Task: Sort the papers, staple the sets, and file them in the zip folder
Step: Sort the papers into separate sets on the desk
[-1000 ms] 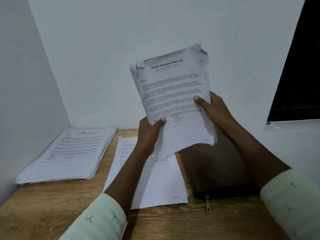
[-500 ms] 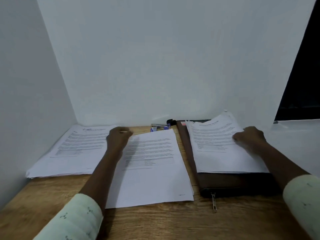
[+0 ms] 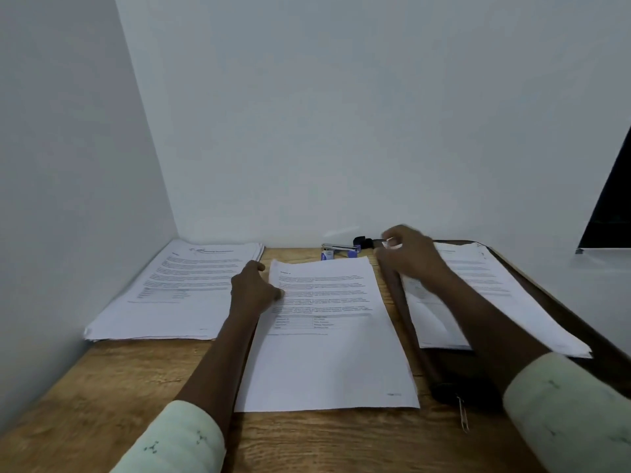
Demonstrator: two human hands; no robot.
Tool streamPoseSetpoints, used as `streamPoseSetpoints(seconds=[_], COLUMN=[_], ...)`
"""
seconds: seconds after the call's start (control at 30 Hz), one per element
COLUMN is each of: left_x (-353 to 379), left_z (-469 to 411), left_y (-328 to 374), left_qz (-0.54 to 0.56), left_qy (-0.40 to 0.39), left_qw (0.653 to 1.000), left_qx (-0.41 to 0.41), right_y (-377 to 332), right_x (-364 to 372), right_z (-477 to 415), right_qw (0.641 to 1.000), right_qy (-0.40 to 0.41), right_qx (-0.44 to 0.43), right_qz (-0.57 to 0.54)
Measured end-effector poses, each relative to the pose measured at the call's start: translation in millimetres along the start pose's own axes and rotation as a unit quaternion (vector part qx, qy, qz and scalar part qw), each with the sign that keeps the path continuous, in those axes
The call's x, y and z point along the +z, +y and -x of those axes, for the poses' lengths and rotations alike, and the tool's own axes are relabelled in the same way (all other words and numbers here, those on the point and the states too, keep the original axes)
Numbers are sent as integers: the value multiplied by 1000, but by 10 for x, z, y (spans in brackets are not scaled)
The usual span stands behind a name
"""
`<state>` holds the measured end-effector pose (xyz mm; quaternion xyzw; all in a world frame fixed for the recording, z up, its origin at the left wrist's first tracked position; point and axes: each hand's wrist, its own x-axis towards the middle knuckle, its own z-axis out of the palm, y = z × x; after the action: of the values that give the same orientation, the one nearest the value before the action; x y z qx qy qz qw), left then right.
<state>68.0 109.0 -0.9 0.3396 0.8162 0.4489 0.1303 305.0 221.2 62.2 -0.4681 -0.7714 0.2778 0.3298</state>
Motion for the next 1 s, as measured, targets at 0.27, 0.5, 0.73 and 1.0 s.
streamPoseSetpoints(seconds=[0.27,0.5,0.73,1.0], left_x=[-155,-209,-278,-263], left_z=[-70,-105,-30,-111], left_y=[-108,-61,11,-194], left_qz=[81,128,351,227], left_qy=[68,144,52,17], left_qw=[994,977,933,974], left_qx=[31,88,58,-8], right_y=[-63,-157,-186,279], right_x=[616,565,351,-248], right_z=[-1,-87,11,-134], right_qw=[998,996,987,992], right_qy=[14,26,75,79], right_qx=[-13,-11,-29,47], right_qz=[-68,-84,-139,87])
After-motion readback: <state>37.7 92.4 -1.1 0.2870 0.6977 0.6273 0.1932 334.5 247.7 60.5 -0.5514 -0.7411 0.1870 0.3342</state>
